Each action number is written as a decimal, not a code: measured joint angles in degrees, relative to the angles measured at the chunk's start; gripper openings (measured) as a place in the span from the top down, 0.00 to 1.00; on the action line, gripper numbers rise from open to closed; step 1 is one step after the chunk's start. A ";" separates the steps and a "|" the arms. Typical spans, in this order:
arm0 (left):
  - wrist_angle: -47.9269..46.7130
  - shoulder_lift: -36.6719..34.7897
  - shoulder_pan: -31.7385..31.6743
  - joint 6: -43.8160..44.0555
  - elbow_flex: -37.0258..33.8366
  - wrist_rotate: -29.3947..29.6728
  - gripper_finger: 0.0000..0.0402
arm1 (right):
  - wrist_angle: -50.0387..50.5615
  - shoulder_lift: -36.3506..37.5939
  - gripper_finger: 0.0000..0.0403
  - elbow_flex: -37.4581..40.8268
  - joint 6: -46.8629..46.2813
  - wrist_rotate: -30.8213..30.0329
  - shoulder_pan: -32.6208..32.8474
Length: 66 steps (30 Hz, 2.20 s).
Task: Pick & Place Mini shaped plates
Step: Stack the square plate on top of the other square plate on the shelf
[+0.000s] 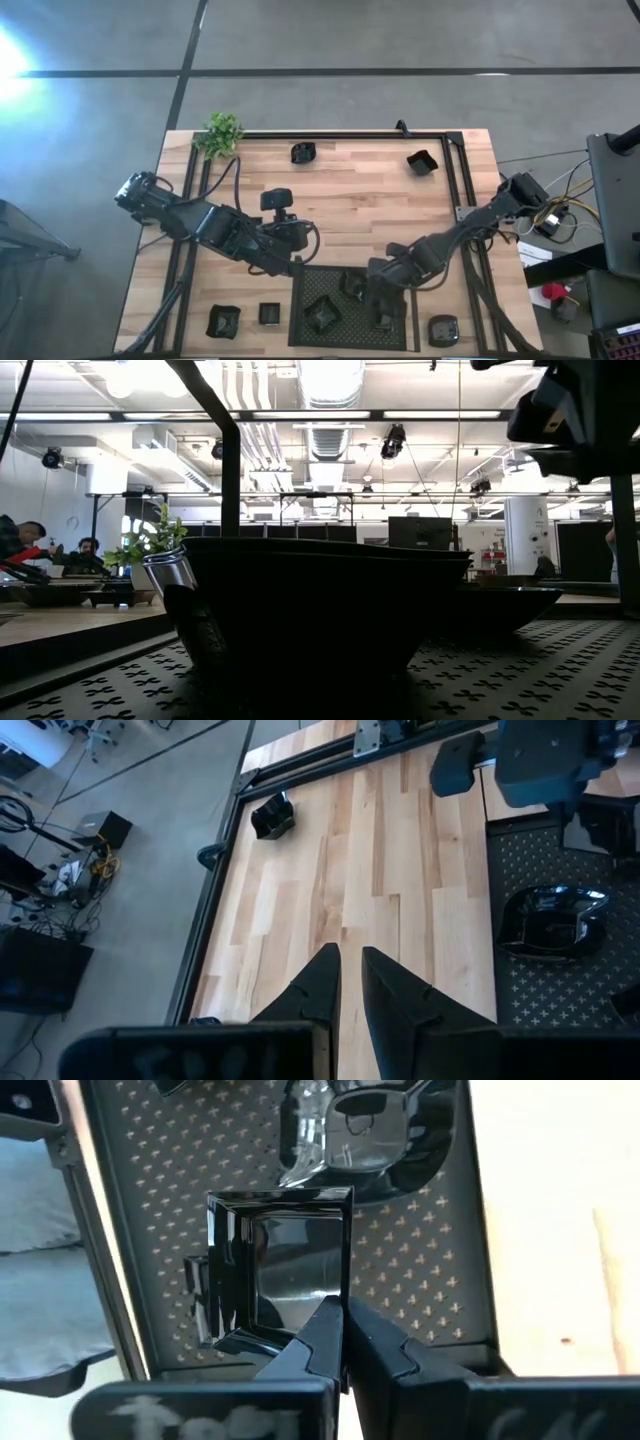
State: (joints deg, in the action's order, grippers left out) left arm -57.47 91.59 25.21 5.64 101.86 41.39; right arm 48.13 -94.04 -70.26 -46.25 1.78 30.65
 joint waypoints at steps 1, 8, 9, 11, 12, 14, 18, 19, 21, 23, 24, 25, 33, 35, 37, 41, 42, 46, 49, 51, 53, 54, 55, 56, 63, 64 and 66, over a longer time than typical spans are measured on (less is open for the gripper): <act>0.00 0.00 0.00 -0.26 0.00 0.00 0.90 | 0.01 0.00 0.98 0.00 -0.01 0.00 0.34; 0.02 0.00 0.00 -1.12 0.00 -2.19 0.90 | -2.84 -0.76 0.98 0.42 -0.17 0.04 1.98; 0.00 0.00 0.00 -1.15 0.00 -3.14 0.90 | -2.91 -1.26 0.98 0.42 -0.19 0.03 2.16; 0.04 -0.02 0.00 -1.33 0.00 -4.61 0.90 | -3.23 -2.57 0.98 0.42 -0.09 1.03 2.21; 0.04 -0.02 0.00 -1.44 0.00 -4.89 0.90 | -3.42 -3.36 0.98 0.42 0.12 1.97 2.26; 0.13 -0.02 0.01 -1.45 0.00 -4.90 0.90 | -3.86 -4.83 0.98 0.46 1.04 3.39 2.44; 0.44 -0.02 0.00 -1.74 0.00 -4.90 0.90 | -5.03 -6.11 0.98 0.44 1.15 4.45 2.92; 0.46 -0.02 0.00 -1.96 0.00 -4.90 0.90 | -5.24 -6.24 0.98 0.44 1.01 4.53 2.98; 0.46 -0.02 0.00 -2.15 0.00 -4.90 0.90 | -5.10 -6.36 0.98 0.44 0.19 4.52 3.22; 0.48 -0.02 0.00 -2.17 0.00 -4.90 0.90 | -5.27 -6.32 0.98 0.42 -0.69 4.46 3.24; 0.46 -0.02 0.00 -2.25 0.00 -4.90 0.90 | -5.23 -6.32 0.98 0.42 -0.97 4.46 3.27; 0.47 -0.02 0.00 -2.46 0.00 -4.90 0.90 | -5.16 -6.32 0.98 0.44 -1.01 4.48 3.33; 0.48 -0.02 0.00 -2.65 0.00 -4.90 0.90 | -5.18 -6.32 0.98 0.44 -1.84 7.27 3.42; 0.48 -0.02 0.00 -2.63 0.00 -4.91 0.90 | -5.17 -6.36 0.98 0.44 -2.00 7.34 3.59; 0.47 -0.02 0.00 -2.65 0.00 -4.90 0.90 | -5.21 -6.36 0.98 0.44 -3.05 7.30 3.63; 0.47 -0.02 0.00 -2.65 0.00 -4.90 0.90 | -5.26 -6.36 0.98 0.44 -3.31 7.30 3.61; 0.46 -0.02 0.00 -2.65 0.00 -4.90 0.90 | -5.28 -6.36 0.98 0.44 -3.31 7.30 3.61; 0.48 -0.02 0.00 -2.65 0.00 -4.91 0.90 | -5.38 -6.36 0.98 0.44 -3.31 7.30 3.61; 0.46 -0.02 0.00 -2.64 0.00 -4.92 0.90 | -5.52 -6.36 0.98 0.44 -3.31 7.30 3.61; 0.46 -0.02 0.00 -2.63 0.00 -4.92 0.90 | -5.70 -6.36 0.98 0.44 -3.30 7.30 3.61; 0.46 -0.02 0.00 -2.65 0.00 -4.92 0.90 | -5.84 -6.36 0.96 0.44 -3.14 7.30 3.61; 0.46 -0.02 0.00 -2.65 0.00 -4.91 0.90 | -5.91 -6.36 0.95 0.44 -2.97 7.30 3.61; 0.48 -0.02 0.00 -2.66 0.00 -4.91 0.90 | -5.95 -6.36 0.94 0.44 -2.85 7.30 3.61; 0.48 -0.02 0.00 -2.68 0.00 -4.92 0.90 | -6.07 -6.36 0.92 0.44 -2.83 7.30 3.61; 0.48 -0.02 0.00 -2.68 0.00 -4.92 0.90 | -6.72 -6.36 0.83 0.44 -2.71 7.31 3.61; 0.46 -0.02 0.00 -2.67 0.00 -4.92 0.90 | -6.72 -6.36 0.82 0.44 -2.80 7.34 3.61; 0.48 -0.02 0.00 -2.68 0.00 -4.90 0.90 | -6.72 -6.36 0.81 0.44 -2.76 7.34 3.61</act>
State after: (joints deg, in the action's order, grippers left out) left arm -56.99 91.57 25.21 2.96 101.86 36.49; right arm 41.41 -100.40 -69.82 -49.01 9.13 34.26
